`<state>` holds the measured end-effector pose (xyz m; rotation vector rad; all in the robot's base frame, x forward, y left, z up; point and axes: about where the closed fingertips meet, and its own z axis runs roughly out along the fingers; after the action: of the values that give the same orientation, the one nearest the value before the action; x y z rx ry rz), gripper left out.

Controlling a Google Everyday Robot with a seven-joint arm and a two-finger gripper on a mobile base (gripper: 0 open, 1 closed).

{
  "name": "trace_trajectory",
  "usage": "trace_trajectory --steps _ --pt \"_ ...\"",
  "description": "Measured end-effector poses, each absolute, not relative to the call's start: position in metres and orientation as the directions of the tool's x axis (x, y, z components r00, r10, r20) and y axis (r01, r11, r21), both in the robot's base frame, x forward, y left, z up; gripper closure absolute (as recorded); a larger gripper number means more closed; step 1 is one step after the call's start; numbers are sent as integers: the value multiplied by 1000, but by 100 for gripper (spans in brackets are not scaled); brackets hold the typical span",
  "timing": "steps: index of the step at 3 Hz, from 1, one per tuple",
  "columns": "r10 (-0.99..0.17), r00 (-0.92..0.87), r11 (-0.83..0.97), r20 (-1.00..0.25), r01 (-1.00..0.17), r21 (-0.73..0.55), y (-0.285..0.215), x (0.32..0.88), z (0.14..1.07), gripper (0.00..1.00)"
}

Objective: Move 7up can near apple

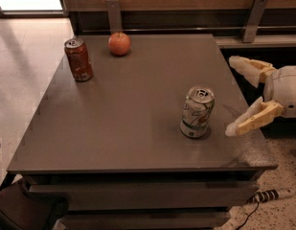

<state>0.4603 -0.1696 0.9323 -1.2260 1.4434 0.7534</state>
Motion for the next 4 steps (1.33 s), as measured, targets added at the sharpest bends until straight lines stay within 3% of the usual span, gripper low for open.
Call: trace_trajectory --steps 4 --pt "-91 42 211 -995 -976 -61 -139 478 861 0"
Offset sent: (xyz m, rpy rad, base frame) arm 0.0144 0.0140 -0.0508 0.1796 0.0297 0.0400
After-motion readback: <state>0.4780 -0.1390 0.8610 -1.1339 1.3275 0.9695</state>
